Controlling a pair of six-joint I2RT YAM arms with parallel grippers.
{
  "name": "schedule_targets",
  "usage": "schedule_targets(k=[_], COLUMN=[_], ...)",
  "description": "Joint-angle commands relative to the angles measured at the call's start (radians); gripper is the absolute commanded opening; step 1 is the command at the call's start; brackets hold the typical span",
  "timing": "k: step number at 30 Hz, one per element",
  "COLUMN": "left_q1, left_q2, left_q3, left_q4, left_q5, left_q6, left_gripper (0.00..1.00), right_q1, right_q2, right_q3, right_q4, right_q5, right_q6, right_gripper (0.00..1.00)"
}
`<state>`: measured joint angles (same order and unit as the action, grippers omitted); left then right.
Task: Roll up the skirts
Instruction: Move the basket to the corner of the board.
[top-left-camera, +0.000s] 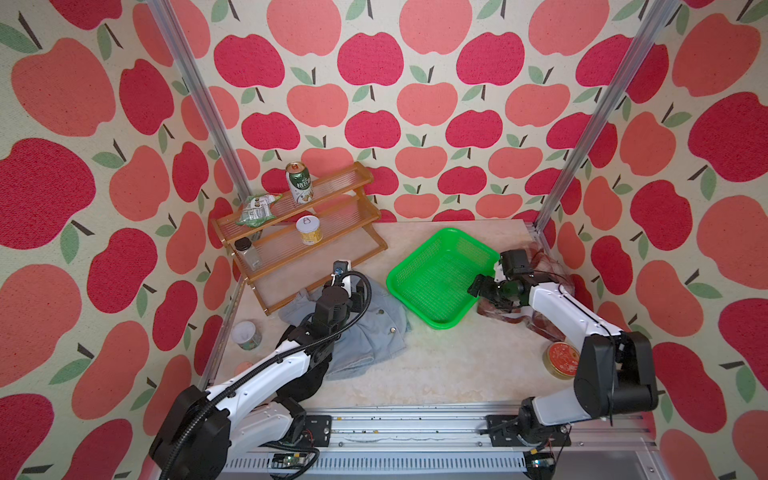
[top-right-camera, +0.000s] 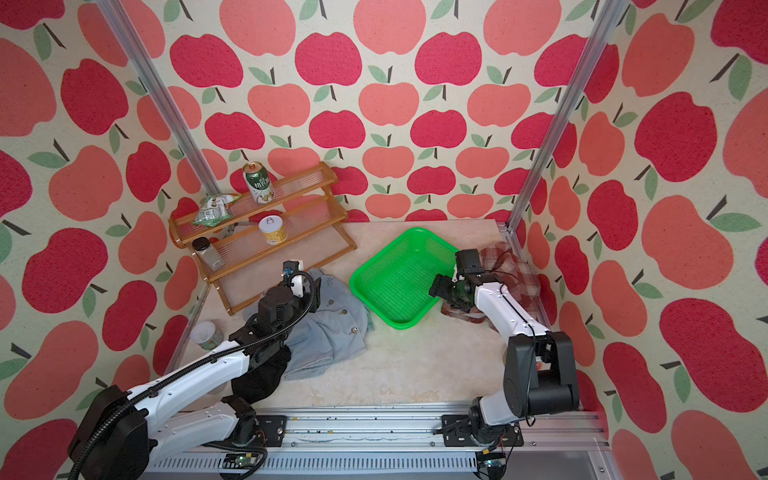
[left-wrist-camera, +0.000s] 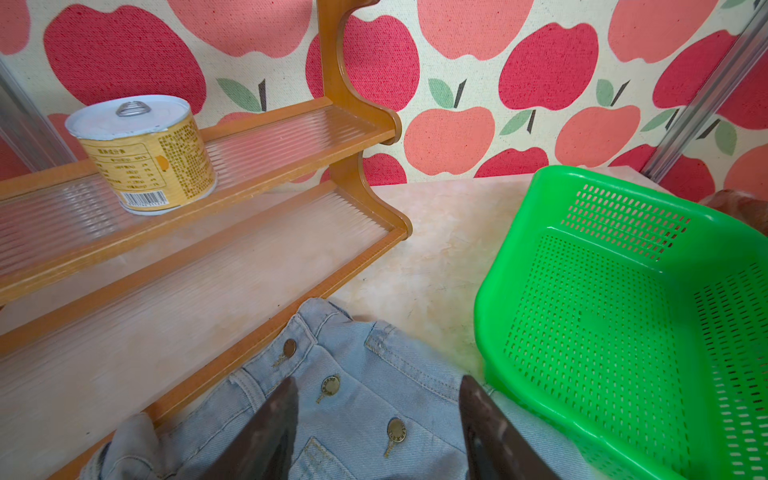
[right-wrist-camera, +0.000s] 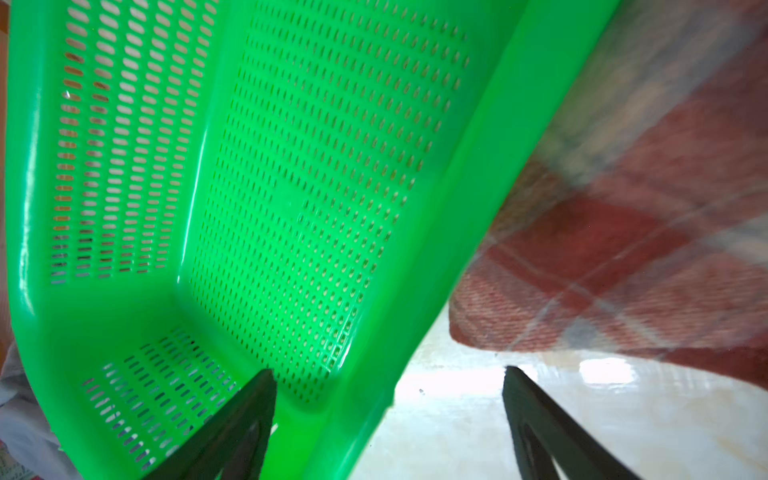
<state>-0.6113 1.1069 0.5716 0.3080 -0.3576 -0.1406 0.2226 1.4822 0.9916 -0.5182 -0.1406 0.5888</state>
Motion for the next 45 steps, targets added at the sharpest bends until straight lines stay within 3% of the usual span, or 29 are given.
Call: schedule_targets(k=[1,4,6,10,13,17,27,36,45], left_q1=[-0.009,-0.009,-0.014,-0.024,-0.023,-0.023,-0.023,-0.036,-0.073], left_q2=[0.006,-0.015,-0.055,-0.112,-0.149,-0.17,-0.22,-0.224,-0.215], left_q3=[0.025,0.019,0.011,-0.026,-0.046,-0.06,-0.084,-0.095,-0.088], left_q4=[0.026,0.019,0.017,0.033,0.032,0.009,-0.003,-0.003,-0.031], left_q5=[-0.04,-0.028,-0.036,-0.063,-0.056,-0.047,-0.016,0.003,0.014], left_q6=[0.043,0.051,0.059,0.09,0.107,0.131,0.141,0.124,0.118], left_gripper=[0.63,0.63,0.63,0.63,0.63,0.63,0.63,0.64,0.64], right_q1=[0.037,0.059,0.058,0.059,0.059,0.057,0.046,-0.028,-0.075], right_q2=[0.038,0.079,0.105,0.175,0.24,0.244,0.25,0.375,0.418], right_q3=[-0.01,-0.006,-0.004,0.036,0.091,0.116,0.218,0.376,0.5], right_q4=[0.013,0.017,0.042,0.06,0.035,0.017,0.018,-0.024,-0.105], right_q5=[0.004,0.037,0.021,-0.032,-0.061,-0.007,0.033,0.046,0.223], right_q6=[0.09,0.138,0.177,0.236,0.25,0.282,0.42,0.528,0.749], right_gripper=[0.88,0.87,0.8,0.43,0.42,0.4,0.01,0.0,0.0])
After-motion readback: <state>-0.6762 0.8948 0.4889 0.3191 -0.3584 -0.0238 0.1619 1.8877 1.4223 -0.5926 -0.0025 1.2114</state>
